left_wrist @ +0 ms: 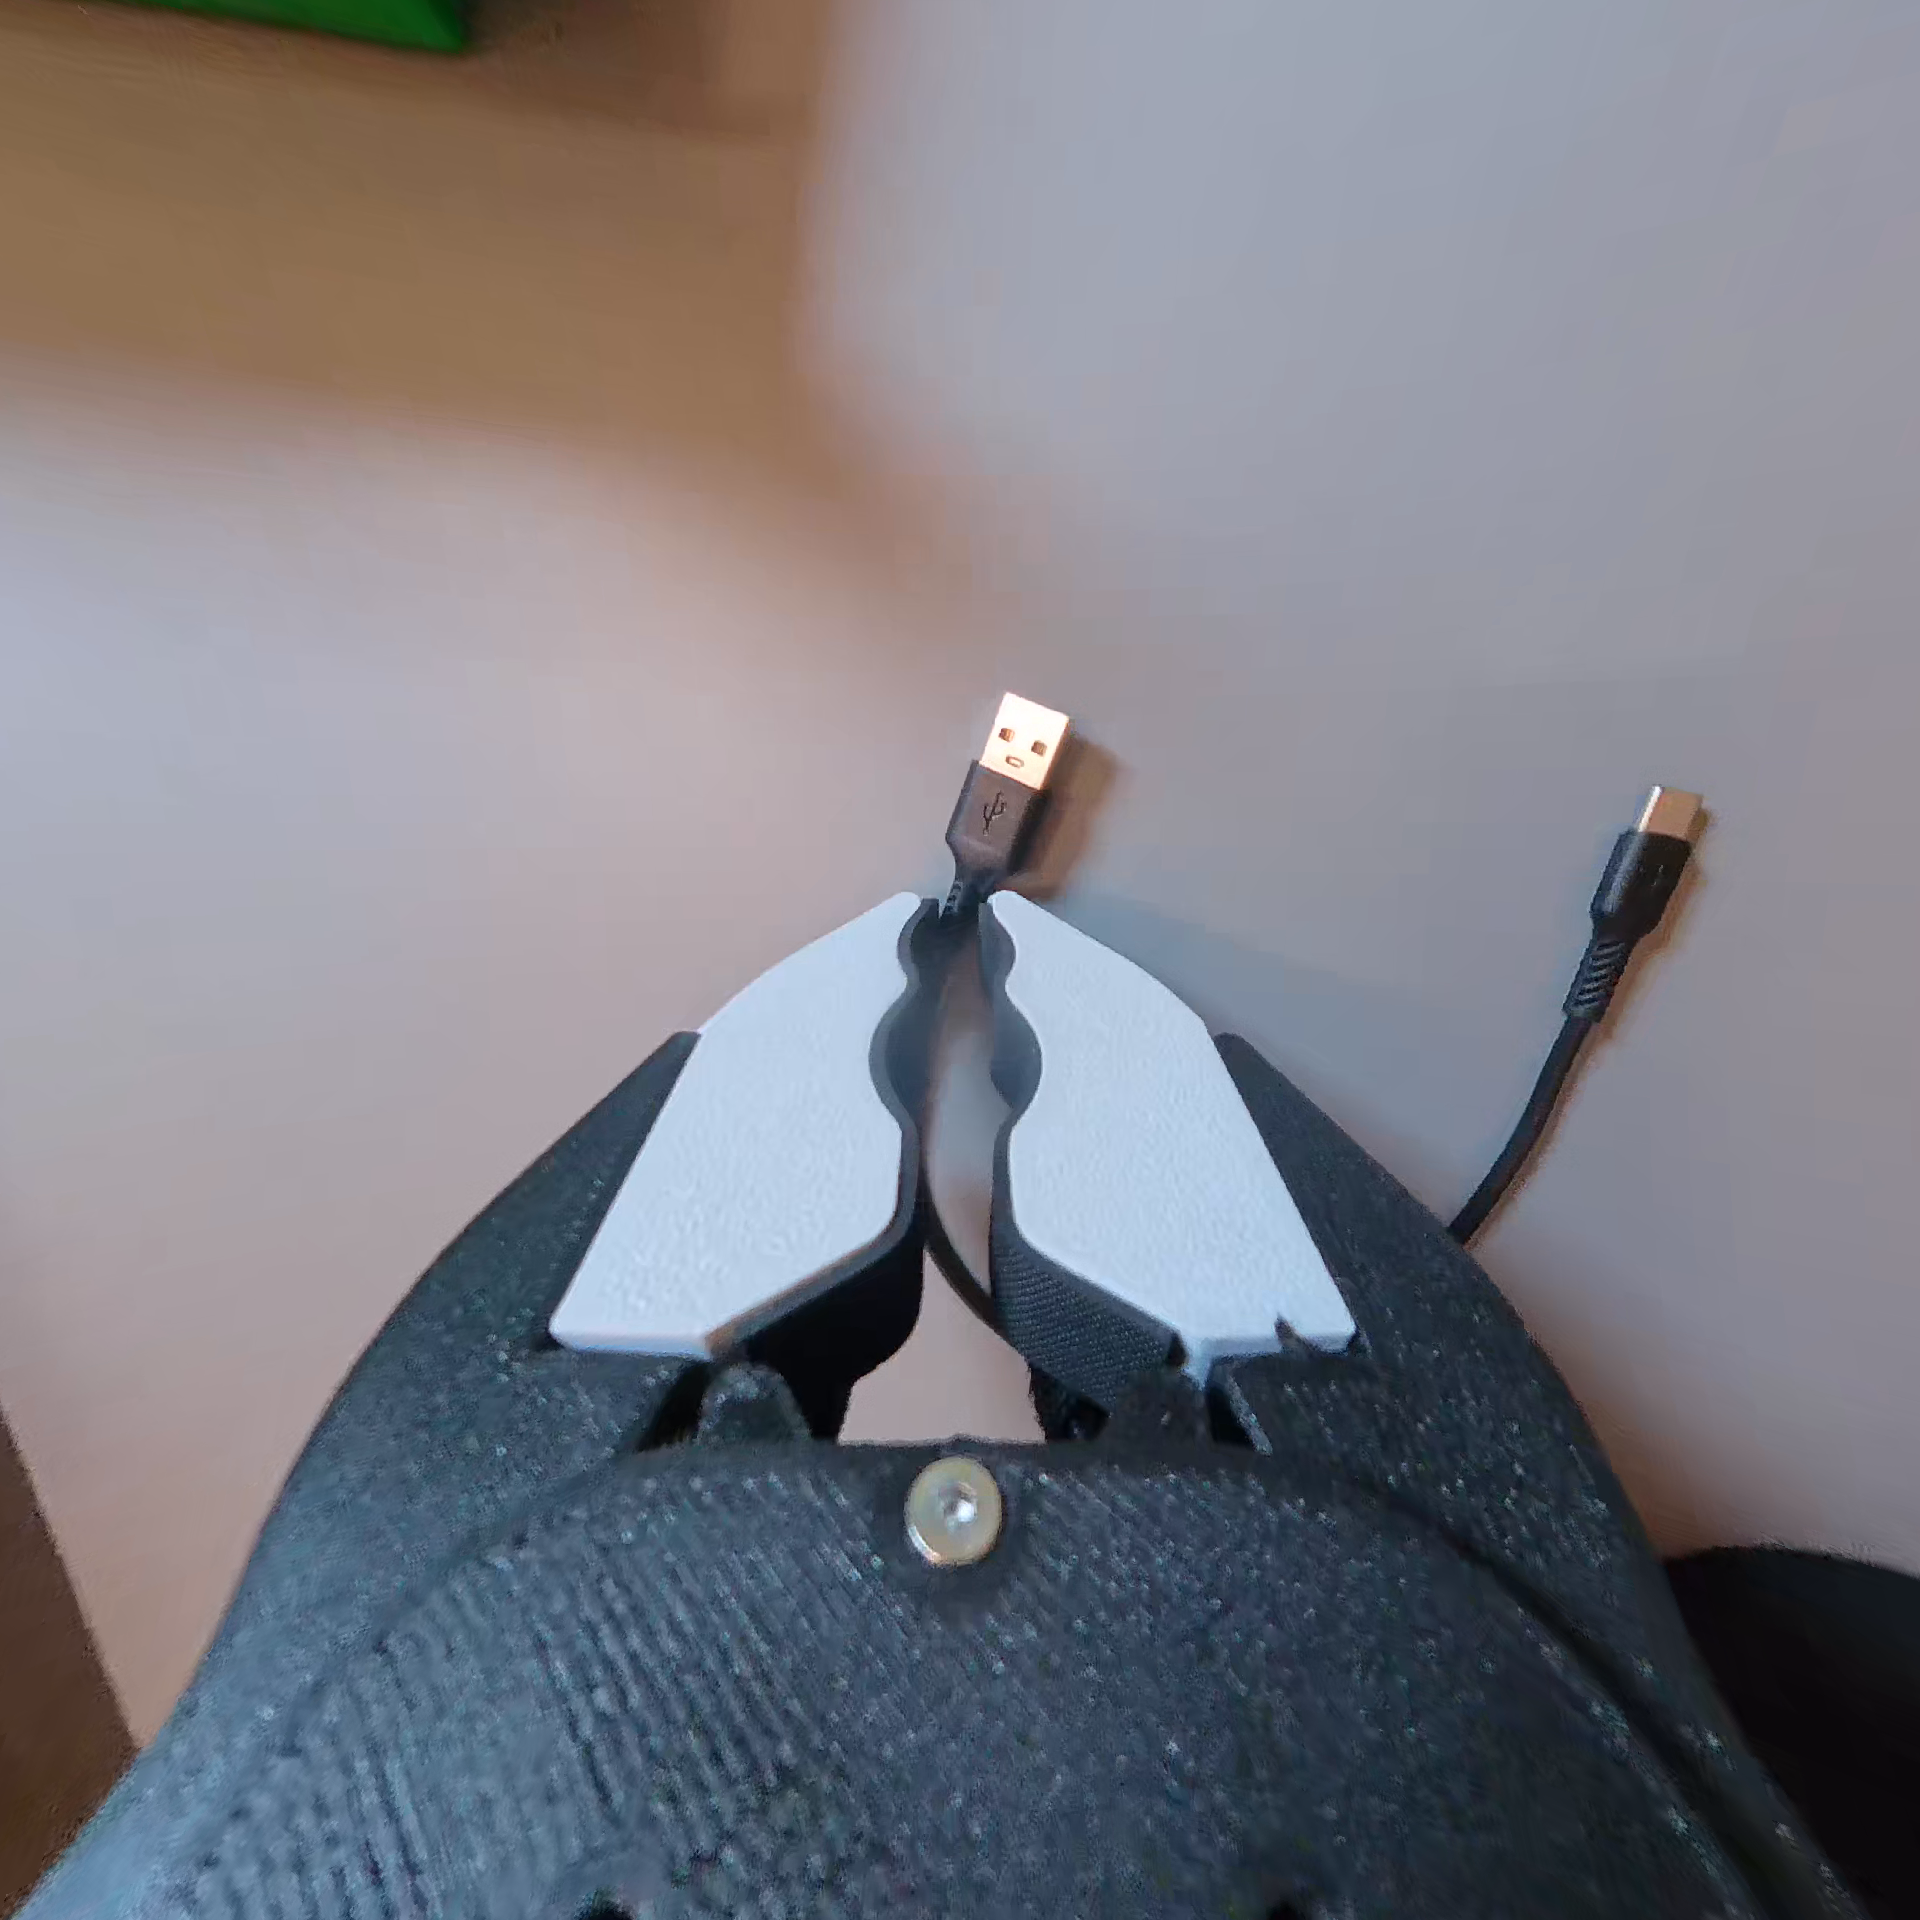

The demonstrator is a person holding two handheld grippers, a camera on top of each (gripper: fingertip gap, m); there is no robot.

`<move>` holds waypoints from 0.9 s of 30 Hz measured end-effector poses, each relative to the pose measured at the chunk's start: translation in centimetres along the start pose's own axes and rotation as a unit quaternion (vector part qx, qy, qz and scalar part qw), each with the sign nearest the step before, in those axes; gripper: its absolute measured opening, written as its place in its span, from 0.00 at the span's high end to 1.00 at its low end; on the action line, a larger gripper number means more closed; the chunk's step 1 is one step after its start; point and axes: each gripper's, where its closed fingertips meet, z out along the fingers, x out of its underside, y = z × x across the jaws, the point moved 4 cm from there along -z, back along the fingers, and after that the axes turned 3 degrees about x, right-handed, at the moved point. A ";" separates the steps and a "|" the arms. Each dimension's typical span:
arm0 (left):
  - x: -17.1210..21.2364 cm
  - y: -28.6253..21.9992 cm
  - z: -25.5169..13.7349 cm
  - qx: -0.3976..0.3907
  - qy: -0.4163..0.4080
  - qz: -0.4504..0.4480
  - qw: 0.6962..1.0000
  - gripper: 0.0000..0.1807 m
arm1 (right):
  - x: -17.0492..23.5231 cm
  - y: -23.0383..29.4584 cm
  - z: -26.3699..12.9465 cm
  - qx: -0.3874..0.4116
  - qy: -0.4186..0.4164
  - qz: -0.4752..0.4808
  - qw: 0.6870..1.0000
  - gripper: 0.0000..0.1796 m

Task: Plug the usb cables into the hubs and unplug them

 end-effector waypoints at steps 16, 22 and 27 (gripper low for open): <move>-2.6 0.9 -12.5 -0.282 -0.220 -0.042 0.933 0.96 | 0.7 -1.1 0.2 0.021 0.017 0.012 1.000 0.60; -4.0 -4.8 -13.1 -0.208 -0.243 -0.028 0.947 0.94 | 0.0 -0.7 -0.2 0.031 0.006 -0.002 0.999 0.60; -2.3 -9.9 -8.3 -0.128 -0.149 0.036 0.980 0.90 | -0.3 -0.8 -0.2 0.033 -0.002 0.000 0.999 0.60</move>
